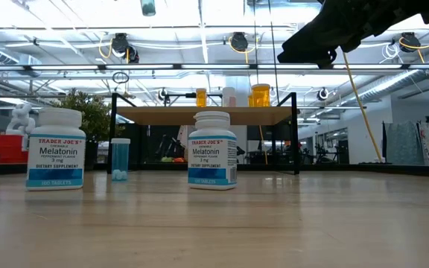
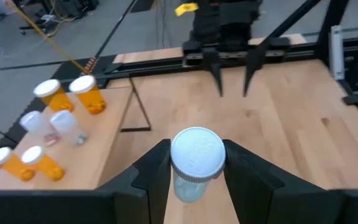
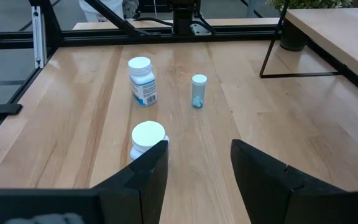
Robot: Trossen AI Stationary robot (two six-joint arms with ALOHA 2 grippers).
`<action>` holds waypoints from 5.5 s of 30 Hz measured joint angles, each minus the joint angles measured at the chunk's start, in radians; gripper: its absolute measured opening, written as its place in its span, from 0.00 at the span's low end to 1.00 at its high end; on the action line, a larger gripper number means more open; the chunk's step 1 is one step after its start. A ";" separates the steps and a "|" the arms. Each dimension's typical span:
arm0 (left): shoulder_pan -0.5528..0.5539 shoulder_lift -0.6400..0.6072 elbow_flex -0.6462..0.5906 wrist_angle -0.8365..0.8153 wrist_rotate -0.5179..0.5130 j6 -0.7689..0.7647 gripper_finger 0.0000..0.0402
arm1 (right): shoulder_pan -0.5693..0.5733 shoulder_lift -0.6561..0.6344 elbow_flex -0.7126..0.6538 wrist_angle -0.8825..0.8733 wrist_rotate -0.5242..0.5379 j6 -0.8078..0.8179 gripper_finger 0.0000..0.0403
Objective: Pick and place medicine bottles onto shelf by color
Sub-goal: Put the bottom small blue pill bottle on the shelf, then put the small blue pill bottle on the shelf aligned with the small blue pill bottle
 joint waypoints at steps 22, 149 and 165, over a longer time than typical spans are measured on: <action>0.413 0.000 0.000 0.017 0.230 0.107 0.35 | 0.000 0.000 0.000 0.000 0.000 -0.005 0.42; 0.934 0.524 0.014 0.329 0.557 0.159 0.44 | -0.003 0.000 -0.068 0.105 0.005 -0.111 0.42; 0.924 0.472 0.014 0.364 0.530 0.151 0.59 | -0.003 0.000 -0.068 0.104 0.005 -0.111 0.42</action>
